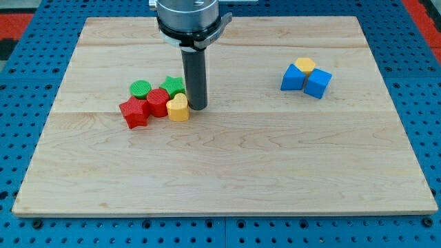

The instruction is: Push the blue blocks yellow hexagon a bit left

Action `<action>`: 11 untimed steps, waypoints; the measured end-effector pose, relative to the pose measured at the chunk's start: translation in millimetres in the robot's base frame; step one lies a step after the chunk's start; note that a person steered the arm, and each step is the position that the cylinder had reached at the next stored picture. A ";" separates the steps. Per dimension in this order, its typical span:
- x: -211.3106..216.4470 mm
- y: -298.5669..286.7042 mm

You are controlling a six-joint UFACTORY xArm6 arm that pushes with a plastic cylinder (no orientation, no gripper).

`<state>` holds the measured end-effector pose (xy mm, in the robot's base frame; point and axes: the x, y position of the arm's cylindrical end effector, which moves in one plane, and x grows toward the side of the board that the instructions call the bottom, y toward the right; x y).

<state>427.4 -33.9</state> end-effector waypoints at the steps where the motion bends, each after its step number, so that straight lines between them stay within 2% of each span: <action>1: -4.9 106.8; 2: 23.8 241.1; 3: 0.9 325.6; 4: -29.8 282.9; 5: -28.1 227.3; 6: -52.6 202.4; 7: -80.1 225.4; 8: -80.1 194.9; 9: -15.8 194.0; 10: 1.0 167.9; 11: -21.7 238.5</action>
